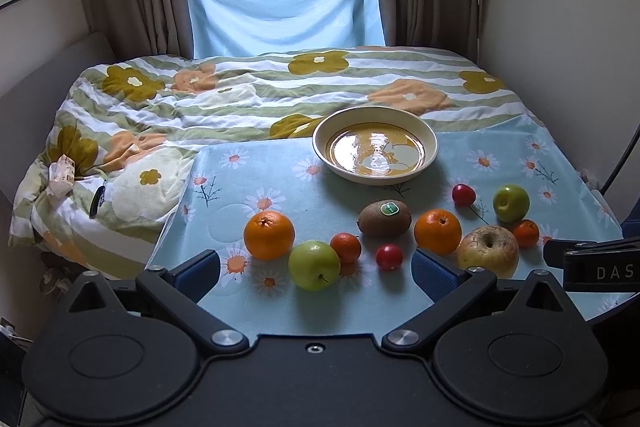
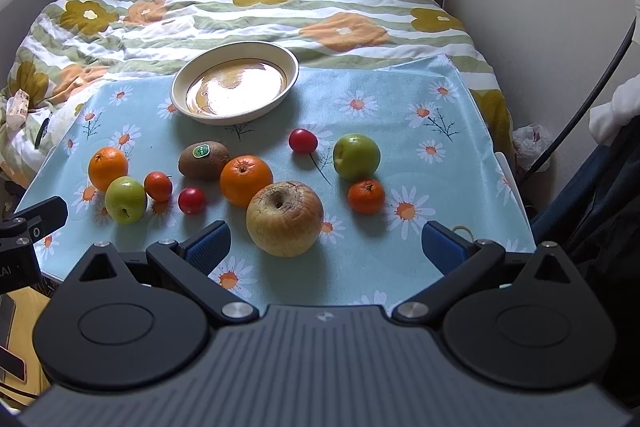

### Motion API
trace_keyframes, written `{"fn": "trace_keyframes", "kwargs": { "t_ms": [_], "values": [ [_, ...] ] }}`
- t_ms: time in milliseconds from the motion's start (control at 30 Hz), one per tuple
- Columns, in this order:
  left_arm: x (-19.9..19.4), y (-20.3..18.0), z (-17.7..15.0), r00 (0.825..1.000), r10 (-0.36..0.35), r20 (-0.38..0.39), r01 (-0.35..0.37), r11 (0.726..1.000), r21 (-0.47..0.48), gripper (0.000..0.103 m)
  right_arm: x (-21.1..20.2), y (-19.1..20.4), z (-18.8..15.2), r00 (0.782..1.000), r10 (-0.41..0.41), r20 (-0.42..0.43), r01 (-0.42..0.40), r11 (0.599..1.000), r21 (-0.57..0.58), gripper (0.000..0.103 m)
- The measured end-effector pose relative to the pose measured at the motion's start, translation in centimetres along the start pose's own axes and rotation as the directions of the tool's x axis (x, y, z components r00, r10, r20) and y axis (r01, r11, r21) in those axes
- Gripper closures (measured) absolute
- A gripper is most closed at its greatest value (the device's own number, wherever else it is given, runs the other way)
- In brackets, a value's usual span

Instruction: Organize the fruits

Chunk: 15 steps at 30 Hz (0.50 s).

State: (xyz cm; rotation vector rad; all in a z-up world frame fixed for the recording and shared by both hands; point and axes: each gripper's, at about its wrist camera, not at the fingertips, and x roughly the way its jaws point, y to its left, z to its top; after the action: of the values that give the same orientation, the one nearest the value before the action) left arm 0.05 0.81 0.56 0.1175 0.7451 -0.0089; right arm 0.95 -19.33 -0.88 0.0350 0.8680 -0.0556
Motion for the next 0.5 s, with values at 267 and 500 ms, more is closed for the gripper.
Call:
{"fn": "trace_keyframes", "kwargs": {
  "t_ms": [267, 500],
  "values": [
    [0.02, 0.03, 0.04, 1.000, 0.000, 0.000, 0.000, 1.000, 0.001, 0.000, 0.04, 0.05, 0.01, 1.000, 0.000, 0.000, 0.000, 1.000, 0.000, 0.000],
    [0.02, 0.02, 0.04, 1.000, 0.000, 0.000, 0.000, 1.000, 0.000, 0.000, 0.04, 0.05, 0.11, 1.000, -0.001, 0.000, 0.001, 1.000, 0.000, 0.000]
  ]
}}
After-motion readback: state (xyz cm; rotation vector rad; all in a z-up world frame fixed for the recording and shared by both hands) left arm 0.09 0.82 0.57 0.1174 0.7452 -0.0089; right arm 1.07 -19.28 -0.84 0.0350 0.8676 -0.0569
